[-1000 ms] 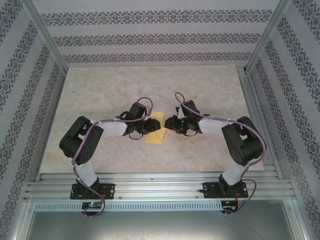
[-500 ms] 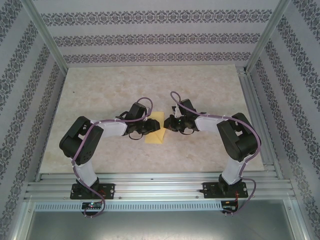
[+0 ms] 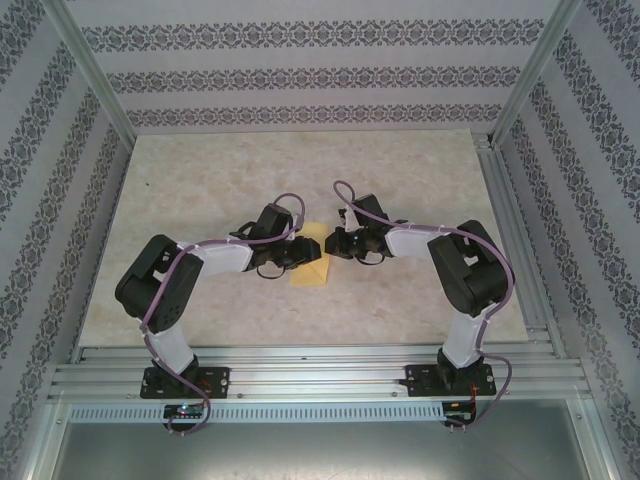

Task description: Fold a paper plane with a square sheet of paper (pick it up from the middle)

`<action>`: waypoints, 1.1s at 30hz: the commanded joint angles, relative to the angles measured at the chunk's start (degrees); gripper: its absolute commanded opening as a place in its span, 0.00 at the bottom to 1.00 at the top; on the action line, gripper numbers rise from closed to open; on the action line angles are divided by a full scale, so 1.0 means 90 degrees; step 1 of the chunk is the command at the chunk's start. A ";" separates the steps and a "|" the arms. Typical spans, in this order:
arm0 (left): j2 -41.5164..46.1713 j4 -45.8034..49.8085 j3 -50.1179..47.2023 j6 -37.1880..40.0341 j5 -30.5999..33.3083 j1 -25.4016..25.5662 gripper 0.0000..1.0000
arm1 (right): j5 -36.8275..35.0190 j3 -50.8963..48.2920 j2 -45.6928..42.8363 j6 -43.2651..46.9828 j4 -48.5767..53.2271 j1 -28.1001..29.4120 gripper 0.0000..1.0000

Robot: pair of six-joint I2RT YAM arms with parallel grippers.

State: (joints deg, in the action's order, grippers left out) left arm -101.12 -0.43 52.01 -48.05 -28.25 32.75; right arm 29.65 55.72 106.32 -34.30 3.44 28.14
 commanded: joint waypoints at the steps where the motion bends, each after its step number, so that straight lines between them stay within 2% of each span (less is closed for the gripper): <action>1: 0.0070 0.0089 0.0097 0.0194 -0.0086 0.0006 0.37 | 0.0072 0.0181 0.0117 0.0205 -0.0010 0.0086 0.11; 8: -0.0318 0.0356 0.0234 0.0179 0.0046 0.0011 0.33 | 0.0187 0.0229 0.0124 0.0150 -0.0019 0.0086 0.15; 20: -0.0386 0.0459 0.0218 0.0168 0.0201 0.0003 0.31 | 0.0260 -0.0300 -0.0369 -0.0103 -0.0117 0.0057 0.35; 28: -0.0296 0.0444 0.0188 0.0137 0.0203 0.0008 0.31 | 0.0157 -0.0387 -0.0304 -0.0106 -0.0011 0.0115 0.37; 33: -0.0258 0.0419 0.0170 0.0126 0.0202 0.0005 0.31 | 0.0297 -0.0344 -0.0253 -0.0110 -0.0052 0.0179 0.31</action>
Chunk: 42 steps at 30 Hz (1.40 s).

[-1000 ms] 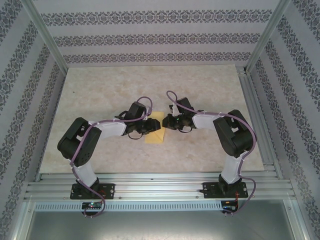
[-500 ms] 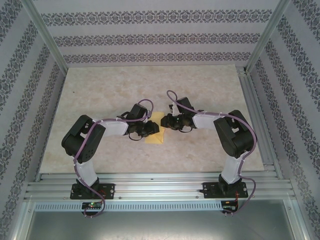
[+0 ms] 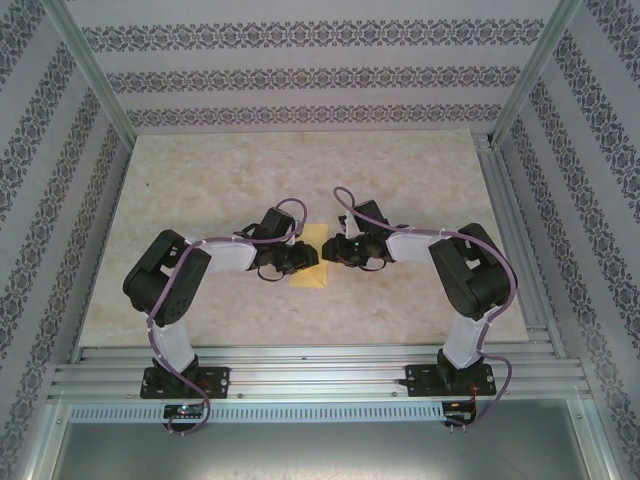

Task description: Fold a paper plane with a square sheet of paper (pick it up from the middle)

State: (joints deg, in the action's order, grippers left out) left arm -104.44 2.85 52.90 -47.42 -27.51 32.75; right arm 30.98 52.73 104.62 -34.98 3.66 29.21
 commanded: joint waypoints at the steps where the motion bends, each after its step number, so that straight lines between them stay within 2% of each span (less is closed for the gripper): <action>1: 0.0116 0.0040 0.0070 0.0054 0.0126 0.0004 0.31 | 0.0166 -0.0010 -0.0053 -0.0031 -0.0077 0.0065 0.29; 10: 0.0212 -0.0032 0.0003 0.0034 0.0044 0.0005 0.33 | 0.0017 0.0078 -0.0052 0.0113 -0.0039 0.0075 0.11; 18: 0.0271 -0.0151 -0.0004 0.0053 -0.0164 0.0008 0.37 | -0.0205 0.0301 0.0142 0.0472 0.0168 0.0084 0.09; 42: 0.0208 -0.0239 0.0099 0.0108 -0.0430 0.0067 0.41 | -0.0396 0.0661 0.0573 0.0626 0.0281 0.0099 0.11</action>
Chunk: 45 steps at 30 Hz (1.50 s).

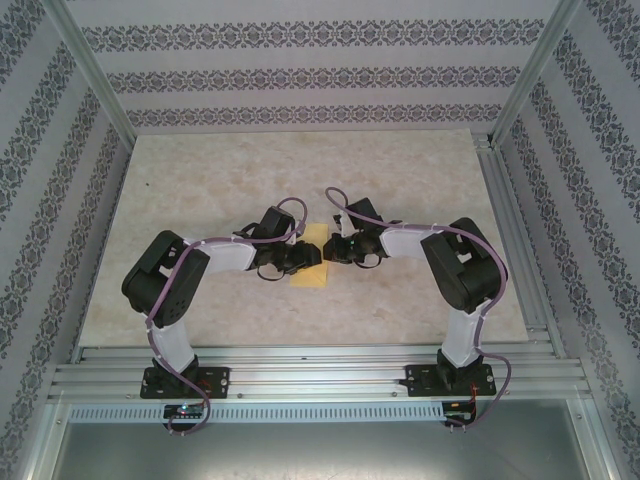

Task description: Fold a paper plane with a square sheet of paper (pick it up from the middle)

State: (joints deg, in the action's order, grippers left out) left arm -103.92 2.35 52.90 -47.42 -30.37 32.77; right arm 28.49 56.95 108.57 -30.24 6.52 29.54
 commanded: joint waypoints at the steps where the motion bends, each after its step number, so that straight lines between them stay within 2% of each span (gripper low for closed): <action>1: 0.0151 -0.0174 0.0098 0.0111 -0.0114 0.0069 0.41 | -0.0114 0.0206 0.0143 0.0098 -0.0041 0.0058 0.11; 13: 0.0179 -0.0184 0.0108 0.0125 -0.0145 0.0099 0.41 | 0.0052 0.0253 0.0221 0.0137 -0.0147 0.0067 0.10; 21: 0.0317 -0.0173 0.0080 0.0118 -0.0093 0.0099 0.40 | 0.0067 0.0227 0.0186 0.0165 -0.0212 0.0077 0.02; 38: 0.0145 -0.0251 0.0074 0.0102 -0.0083 0.0122 0.39 | 0.0106 0.0276 0.0248 0.0202 -0.0305 0.0106 0.02; 45: 0.0077 0.0021 0.0113 0.0178 0.0201 0.0125 0.35 | 0.0171 0.0343 0.0354 0.0189 -0.0309 0.0106 0.02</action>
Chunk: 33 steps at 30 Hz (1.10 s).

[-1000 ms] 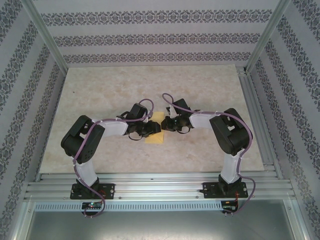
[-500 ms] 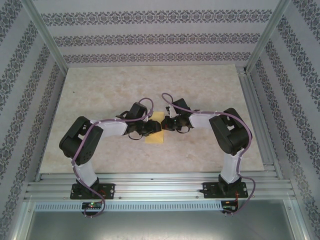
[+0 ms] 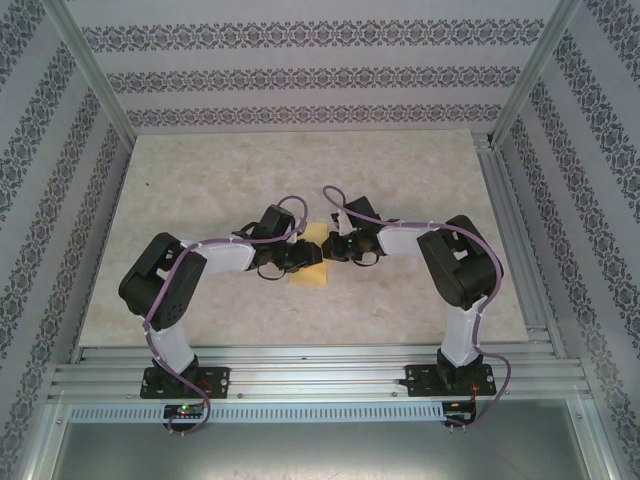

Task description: Fold a paper plane with a square sheet of paper (pick it up from the middle)

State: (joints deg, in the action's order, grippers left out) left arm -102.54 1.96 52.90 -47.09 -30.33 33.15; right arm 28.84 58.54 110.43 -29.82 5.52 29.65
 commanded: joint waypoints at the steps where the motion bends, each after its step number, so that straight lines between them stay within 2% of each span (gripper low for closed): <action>1: -0.0080 0.0116 0.0118 0.0136 0.0246 0.0078 0.35 | 0.0135 0.0179 0.0163 0.0131 -0.0202 0.0103 0.02; 13: -0.0271 0.0662 0.0186 0.0162 0.0879 0.0085 0.27 | 0.0070 0.0196 0.0210 0.0134 -0.0092 0.0104 0.03; 24: -0.0363 0.0793 0.0236 0.0184 0.0909 0.0086 0.25 | -0.0009 0.0287 0.0221 0.0097 0.0047 0.0087 0.03; 27: -0.0384 0.0889 0.0243 0.0164 0.1000 0.0084 0.24 | -0.0021 0.0362 0.0136 -0.0006 0.0099 0.0075 0.06; 33: -0.0451 0.1379 0.0349 0.0159 0.1348 0.0133 0.21 | -0.0301 0.0427 -0.0402 -0.0416 0.0362 0.0027 0.17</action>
State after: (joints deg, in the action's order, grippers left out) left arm -104.81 9.23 55.07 -46.76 -22.11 33.52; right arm 28.38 61.14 110.69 -31.62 7.60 29.89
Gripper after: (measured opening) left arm 0.215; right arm 0.156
